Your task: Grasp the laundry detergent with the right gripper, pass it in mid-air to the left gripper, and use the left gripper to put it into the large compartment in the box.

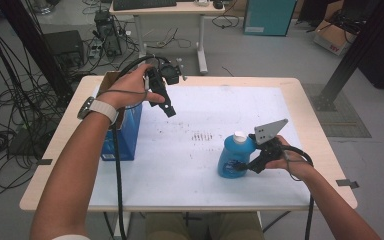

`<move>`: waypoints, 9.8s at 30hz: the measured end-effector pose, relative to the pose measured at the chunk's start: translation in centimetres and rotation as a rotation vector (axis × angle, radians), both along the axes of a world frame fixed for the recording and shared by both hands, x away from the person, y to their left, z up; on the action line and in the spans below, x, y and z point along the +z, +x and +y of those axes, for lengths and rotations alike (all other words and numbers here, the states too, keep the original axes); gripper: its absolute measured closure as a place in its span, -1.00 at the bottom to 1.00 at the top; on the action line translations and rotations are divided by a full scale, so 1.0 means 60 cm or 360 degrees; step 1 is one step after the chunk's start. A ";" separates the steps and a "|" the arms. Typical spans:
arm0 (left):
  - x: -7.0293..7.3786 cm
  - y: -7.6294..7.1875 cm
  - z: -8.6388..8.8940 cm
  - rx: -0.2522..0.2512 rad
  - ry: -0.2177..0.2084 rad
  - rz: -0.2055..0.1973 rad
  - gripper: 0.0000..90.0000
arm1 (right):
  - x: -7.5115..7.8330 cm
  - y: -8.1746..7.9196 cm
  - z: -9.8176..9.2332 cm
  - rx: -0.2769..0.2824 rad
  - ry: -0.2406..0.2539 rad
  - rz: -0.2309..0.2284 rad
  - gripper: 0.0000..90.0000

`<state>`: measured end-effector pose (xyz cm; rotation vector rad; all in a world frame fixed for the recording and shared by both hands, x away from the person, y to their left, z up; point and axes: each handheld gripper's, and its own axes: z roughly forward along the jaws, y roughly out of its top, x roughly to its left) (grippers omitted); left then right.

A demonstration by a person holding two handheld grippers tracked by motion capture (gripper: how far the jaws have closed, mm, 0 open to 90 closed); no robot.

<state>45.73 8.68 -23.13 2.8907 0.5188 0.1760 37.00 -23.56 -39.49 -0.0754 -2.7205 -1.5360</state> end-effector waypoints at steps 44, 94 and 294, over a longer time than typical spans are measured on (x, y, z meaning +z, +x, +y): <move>-0.002 -0.001 0.005 0.0020 -0.0004 0.0009 -0.79 | -0.008 0.002 0.002 0.0011 0.0045 -0.0001 -0.09; -0.003 -0.001 0.003 0.0015 -0.0006 -0.0010 -0.78 | -0.005 0.001 0.004 0.0029 0.0015 -0.0026 -0.05; -0.001 -0.006 0.002 0.0028 0.0012 -0.0020 -0.79 | -0.004 0.004 0.005 0.0040 0.0004 -0.0015 -0.05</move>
